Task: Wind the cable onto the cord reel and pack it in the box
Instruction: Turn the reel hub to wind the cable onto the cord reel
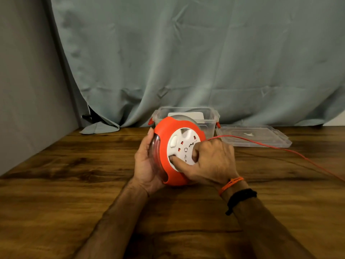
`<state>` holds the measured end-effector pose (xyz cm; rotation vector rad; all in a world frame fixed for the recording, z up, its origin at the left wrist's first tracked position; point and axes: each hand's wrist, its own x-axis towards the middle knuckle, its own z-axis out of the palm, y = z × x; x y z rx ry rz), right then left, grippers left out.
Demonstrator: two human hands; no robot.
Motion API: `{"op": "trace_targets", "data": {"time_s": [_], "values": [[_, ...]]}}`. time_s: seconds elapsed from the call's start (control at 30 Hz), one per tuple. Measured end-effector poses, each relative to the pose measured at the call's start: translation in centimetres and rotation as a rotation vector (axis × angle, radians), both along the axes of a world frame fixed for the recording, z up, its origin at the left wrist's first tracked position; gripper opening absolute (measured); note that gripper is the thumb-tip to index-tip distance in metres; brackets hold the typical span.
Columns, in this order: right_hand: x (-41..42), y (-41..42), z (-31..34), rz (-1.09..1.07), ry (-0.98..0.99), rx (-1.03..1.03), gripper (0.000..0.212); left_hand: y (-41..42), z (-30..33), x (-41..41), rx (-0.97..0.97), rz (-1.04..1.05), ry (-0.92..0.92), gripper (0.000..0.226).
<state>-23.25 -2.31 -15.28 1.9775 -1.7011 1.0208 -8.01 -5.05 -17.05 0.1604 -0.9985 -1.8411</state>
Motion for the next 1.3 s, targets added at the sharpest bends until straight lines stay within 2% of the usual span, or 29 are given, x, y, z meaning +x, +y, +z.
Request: {"op": "trace_targets", "data": {"time_s": [0.13,0.2,0.37,0.4,0.53,0.6,0.73,1.07,1.17,1.3], "values": [[0.5,0.0,0.1,0.056,-0.054,0.035,0.076,-0.1,0.0,0.3,0.022,0.008,0.019,0.070],[-0.1,-0.1,0.4,0.114,-0.072,0.024,0.071,-0.2,-0.1,0.4,0.007,-0.027,0.021,0.071],[-2.3,-0.1,1.4,0.321,-0.126,-0.069,0.018,-0.5,-0.4,0.8,0.060,-0.244,-0.091,0.078],[-2.5,0.0,1.7,0.348,-0.108,-0.055,0.020,-0.6,-0.6,1.0,0.049,-0.286,-0.092,0.077],[-2.5,0.2,1.7,0.343,0.016,0.042,0.056,-1.1,-1.3,1.1,0.021,-0.360,-0.065,0.076],[-2.5,0.1,1.4,0.322,0.077,0.070,0.063,-1.1,-1.4,1.1,0.003,-0.361,-0.050,0.076],[-2.6,-0.3,1.1,0.292,0.139,0.083,0.066,-0.9,-0.9,1.1,0.027,-0.349,-0.079,0.079],[-2.5,-0.2,1.0,0.234,0.137,-0.034,0.064,-0.6,-0.6,1.1,0.058,-0.241,-0.095,0.081],[-2.5,-0.1,0.7,0.175,0.073,-0.029,0.065,-0.4,-0.3,0.8,0.038,-0.186,-0.091,0.081],[-0.7,-0.1,0.1,0.030,-0.037,-0.039,0.066,-0.1,0.0,0.1,-0.015,0.018,-0.008,0.066]]}}
